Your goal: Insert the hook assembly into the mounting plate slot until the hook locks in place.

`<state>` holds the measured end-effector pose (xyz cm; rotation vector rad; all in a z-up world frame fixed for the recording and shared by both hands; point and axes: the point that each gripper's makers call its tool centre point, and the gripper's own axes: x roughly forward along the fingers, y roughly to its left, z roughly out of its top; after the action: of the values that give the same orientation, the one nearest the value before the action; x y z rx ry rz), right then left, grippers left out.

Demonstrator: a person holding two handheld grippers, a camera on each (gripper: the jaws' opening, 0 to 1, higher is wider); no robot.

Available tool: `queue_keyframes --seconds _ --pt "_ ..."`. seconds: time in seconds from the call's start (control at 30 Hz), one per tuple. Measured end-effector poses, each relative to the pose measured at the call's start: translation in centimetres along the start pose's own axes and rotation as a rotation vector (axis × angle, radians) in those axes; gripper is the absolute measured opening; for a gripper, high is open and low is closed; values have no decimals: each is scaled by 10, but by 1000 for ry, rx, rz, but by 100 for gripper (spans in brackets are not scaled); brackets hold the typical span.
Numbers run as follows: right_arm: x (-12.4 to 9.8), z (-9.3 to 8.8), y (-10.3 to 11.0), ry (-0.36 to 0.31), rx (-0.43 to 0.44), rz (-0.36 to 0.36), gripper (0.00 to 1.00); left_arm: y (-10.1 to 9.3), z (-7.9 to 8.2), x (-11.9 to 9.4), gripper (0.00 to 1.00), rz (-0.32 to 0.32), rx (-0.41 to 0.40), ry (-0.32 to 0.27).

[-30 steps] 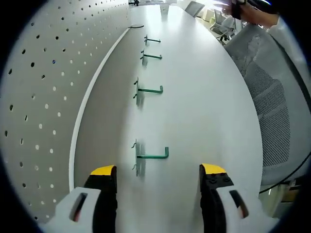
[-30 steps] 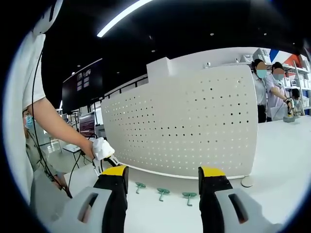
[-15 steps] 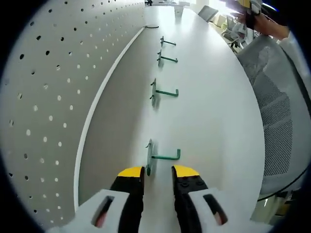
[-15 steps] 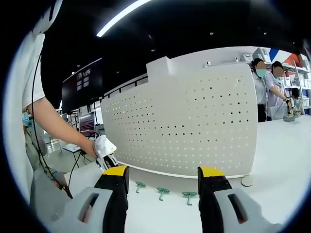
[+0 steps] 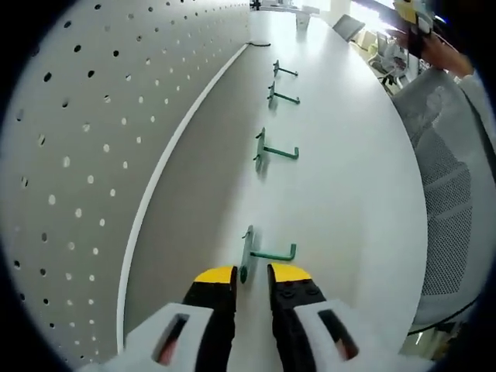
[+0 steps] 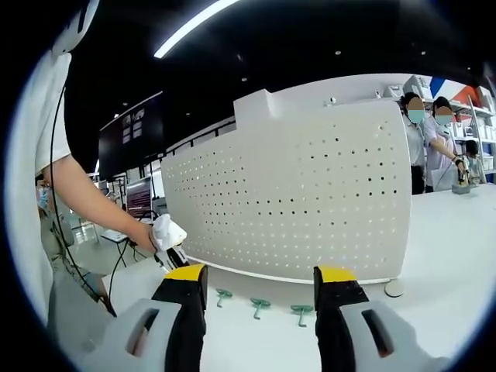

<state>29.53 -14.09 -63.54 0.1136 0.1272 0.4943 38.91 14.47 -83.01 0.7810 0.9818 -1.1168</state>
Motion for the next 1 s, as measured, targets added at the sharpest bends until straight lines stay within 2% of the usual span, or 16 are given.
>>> queue_keyframes --seconds 0.33,0.63,1.0 --pt "-2 0 -5 -5 5 -16 53 4 3 1 6 51 -24 -11" --pt "-2 -1 -5 1 4 -18 52 4 3 0 4 90 -13 -25" --pt "-2 -2 -6 7 3 -20 52 6 3 1 3 104 -3 -41"
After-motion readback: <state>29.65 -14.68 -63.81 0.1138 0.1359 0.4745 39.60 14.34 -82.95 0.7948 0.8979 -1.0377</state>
